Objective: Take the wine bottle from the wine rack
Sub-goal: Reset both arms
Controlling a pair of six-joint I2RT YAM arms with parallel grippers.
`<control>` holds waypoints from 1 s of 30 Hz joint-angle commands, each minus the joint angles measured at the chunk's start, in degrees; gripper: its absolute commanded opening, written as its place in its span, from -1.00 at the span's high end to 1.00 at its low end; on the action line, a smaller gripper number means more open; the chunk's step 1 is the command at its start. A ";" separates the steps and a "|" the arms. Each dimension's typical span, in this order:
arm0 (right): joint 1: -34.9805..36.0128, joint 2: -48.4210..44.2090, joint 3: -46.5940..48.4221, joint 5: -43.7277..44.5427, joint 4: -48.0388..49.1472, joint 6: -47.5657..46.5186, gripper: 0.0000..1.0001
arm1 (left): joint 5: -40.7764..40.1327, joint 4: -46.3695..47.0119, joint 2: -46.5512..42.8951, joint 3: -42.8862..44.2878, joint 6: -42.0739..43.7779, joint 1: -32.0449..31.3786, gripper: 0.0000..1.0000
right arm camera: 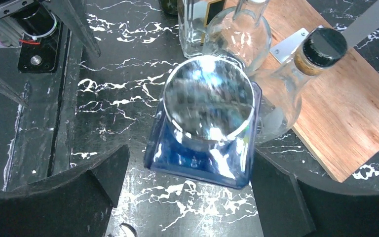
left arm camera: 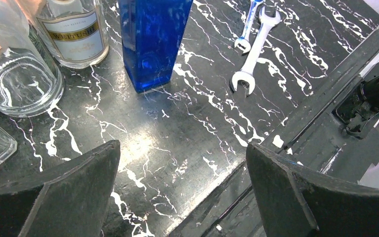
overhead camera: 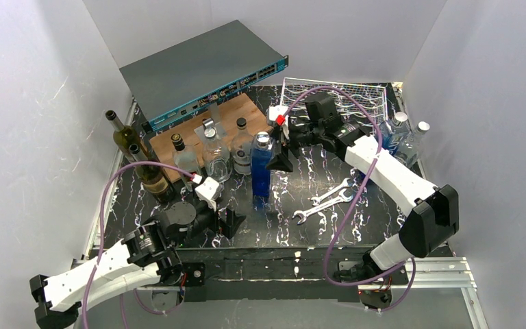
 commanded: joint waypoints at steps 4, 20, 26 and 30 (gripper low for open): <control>-2.91 -4.39 0.08 -2.68 0.98 2.50 -0.97 | 0.90 -2.17 0.33 3.49 -1.30 0.12 -0.97; -16.16 -17.13 -3.35 8.60 -7.60 6.90 -0.97 | -3.71 -15.07 4.11 17.42 -5.69 0.20 -0.97; -19.31 -23.60 -7.19 20.55 -6.86 12.92 -0.97 | -9.13 -17.08 6.89 20.89 -5.47 0.37 -0.97; -19.82 -26.79 -8.85 28.03 -6.94 16.11 -0.97 | -11.18 -15.14 7.29 20.05 -2.42 0.81 -0.97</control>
